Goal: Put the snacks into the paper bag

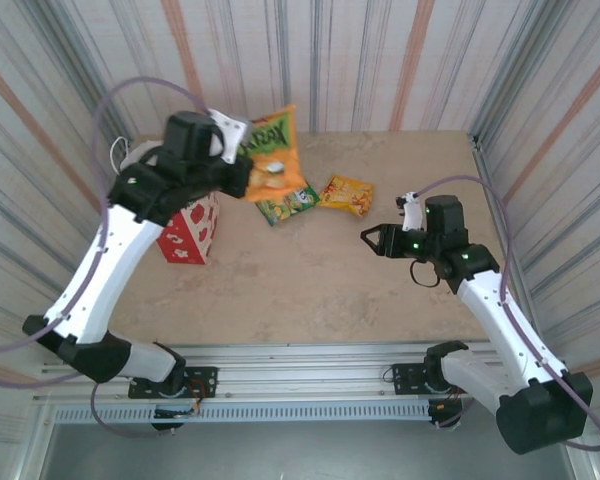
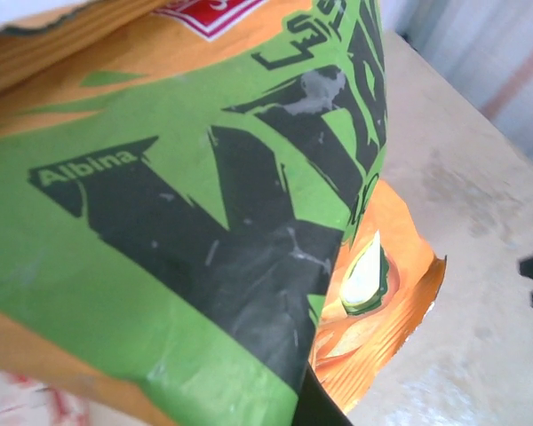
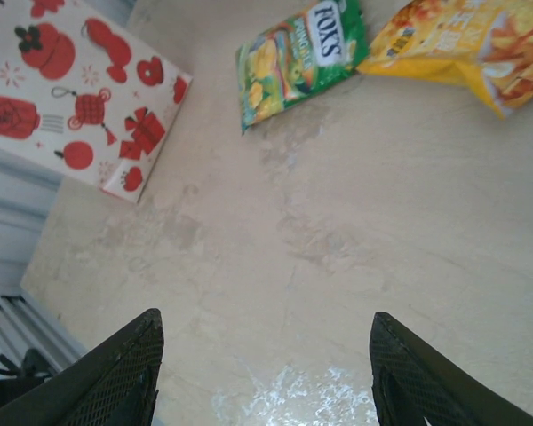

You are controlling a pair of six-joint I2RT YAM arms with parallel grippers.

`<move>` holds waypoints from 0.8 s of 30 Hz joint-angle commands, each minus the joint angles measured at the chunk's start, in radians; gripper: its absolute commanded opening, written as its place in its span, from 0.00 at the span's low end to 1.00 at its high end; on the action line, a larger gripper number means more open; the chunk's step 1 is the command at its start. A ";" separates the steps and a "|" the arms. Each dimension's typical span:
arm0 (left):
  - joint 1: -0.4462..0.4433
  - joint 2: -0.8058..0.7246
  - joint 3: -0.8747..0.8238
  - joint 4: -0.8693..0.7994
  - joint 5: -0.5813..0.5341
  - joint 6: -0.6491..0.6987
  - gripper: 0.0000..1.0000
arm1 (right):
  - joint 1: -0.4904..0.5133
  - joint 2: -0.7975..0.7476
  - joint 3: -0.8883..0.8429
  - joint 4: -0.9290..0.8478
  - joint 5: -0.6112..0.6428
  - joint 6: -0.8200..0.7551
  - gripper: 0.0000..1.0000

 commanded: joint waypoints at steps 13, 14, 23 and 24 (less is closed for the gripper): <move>0.420 -0.055 0.224 -0.001 0.059 0.133 0.00 | 0.132 0.151 0.094 0.015 0.056 0.017 0.62; 0.436 -0.049 0.235 -0.008 0.051 0.140 0.00 | 0.133 0.154 0.095 0.015 0.057 0.018 0.62; 0.543 -0.062 0.148 -0.138 -0.086 0.198 0.00 | 0.146 0.178 0.095 0.009 0.056 0.026 0.62; 0.550 -0.064 0.126 -0.152 -0.083 0.204 0.00 | 0.147 0.182 0.095 0.008 0.056 0.026 0.62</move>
